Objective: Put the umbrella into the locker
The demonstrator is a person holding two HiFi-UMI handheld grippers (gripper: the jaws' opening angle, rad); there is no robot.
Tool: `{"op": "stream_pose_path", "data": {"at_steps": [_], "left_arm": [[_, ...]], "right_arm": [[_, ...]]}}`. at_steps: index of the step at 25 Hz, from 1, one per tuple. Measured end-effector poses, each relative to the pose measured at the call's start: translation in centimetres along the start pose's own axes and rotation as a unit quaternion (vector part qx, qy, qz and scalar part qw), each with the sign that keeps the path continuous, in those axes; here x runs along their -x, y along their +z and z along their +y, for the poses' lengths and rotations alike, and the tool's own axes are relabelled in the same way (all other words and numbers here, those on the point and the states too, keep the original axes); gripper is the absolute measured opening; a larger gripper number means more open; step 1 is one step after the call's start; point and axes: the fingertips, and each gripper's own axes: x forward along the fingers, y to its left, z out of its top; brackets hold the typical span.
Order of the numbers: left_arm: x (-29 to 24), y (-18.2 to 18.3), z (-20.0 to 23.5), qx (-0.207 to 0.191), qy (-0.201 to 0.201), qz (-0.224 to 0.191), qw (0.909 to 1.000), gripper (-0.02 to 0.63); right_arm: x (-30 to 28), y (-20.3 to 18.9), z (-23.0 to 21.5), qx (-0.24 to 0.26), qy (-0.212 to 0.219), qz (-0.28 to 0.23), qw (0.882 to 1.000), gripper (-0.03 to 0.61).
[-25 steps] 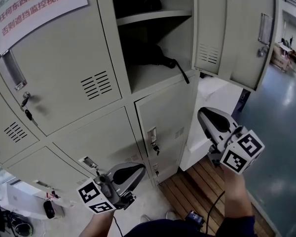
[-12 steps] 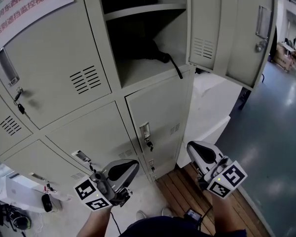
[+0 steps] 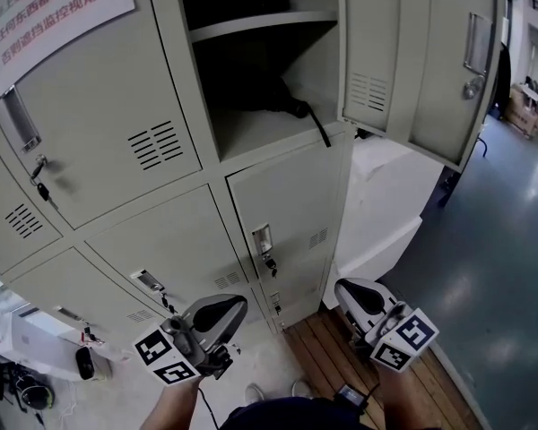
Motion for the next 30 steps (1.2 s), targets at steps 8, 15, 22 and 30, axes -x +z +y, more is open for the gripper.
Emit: {"op": "stream_pose_path", "data": {"at_steps": [8,15,22,30], "left_arm": [[0.0,0.2,-0.5,-0.003,-0.001,-0.001,1.0,0.0],[-0.2,-0.3,-0.8,0.0,-0.011,0.005,0.9999,0.0],[0.0,-0.1,-0.6,-0.001,-0.017,0.005,0.9998,0.0],[0.1,0.0,-0.6,0.001,-0.026,0.004,0.9997,0.0]], "right_arm": [[-0.3,-0.5,0.9,-0.007,0.011,0.004,1.0,0.006],[-0.8,-1.0,1.6,-0.016,0.014,0.004,1.0,0.006],[-1.2,-0.7,2.0,-0.011,0.013,0.003,1.0,0.006],[-1.6,-1.1,2.5,-0.012,0.01,0.008,1.0,0.006]]}}
